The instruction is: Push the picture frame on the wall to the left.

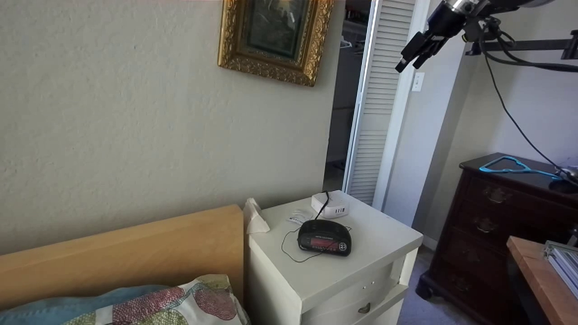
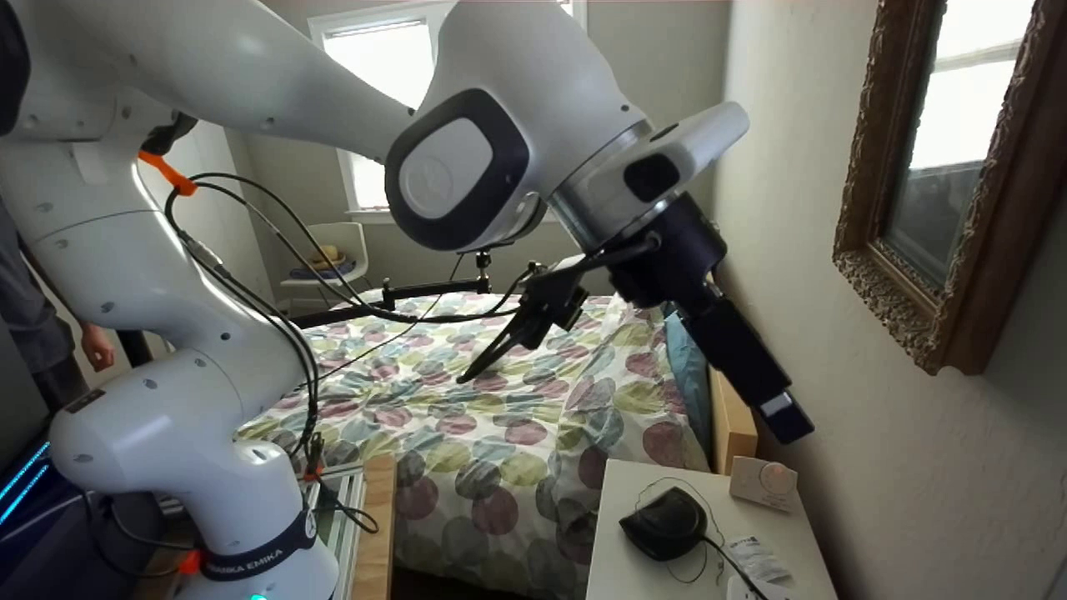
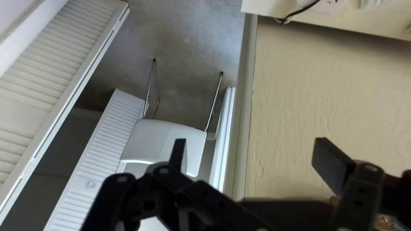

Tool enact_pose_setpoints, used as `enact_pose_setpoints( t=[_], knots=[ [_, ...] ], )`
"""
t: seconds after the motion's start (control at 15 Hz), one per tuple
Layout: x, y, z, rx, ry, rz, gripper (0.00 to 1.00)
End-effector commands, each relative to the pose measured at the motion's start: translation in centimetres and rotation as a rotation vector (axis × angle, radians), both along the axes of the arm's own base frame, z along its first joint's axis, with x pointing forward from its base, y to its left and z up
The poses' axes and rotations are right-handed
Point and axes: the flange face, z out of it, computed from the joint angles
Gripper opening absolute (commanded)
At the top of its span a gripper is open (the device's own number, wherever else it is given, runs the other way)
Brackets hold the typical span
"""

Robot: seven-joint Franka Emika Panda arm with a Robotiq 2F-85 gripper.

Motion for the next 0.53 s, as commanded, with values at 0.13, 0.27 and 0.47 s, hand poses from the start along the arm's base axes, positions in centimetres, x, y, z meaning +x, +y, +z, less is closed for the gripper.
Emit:
enact_pose_setpoints(
  t=[0.13, 0.27, 0.47],
  knots=[
    [0.4, 2.4, -0.8, 0.017, 0.123, 0.064, 1.00],
    [0.6, 2.2, -1.3, 0.026, 0.107, 0.067, 1.00],
    [0.9, 2.8, -1.2, 0.030, 0.115, 0.085, 1.00]
  ],
)
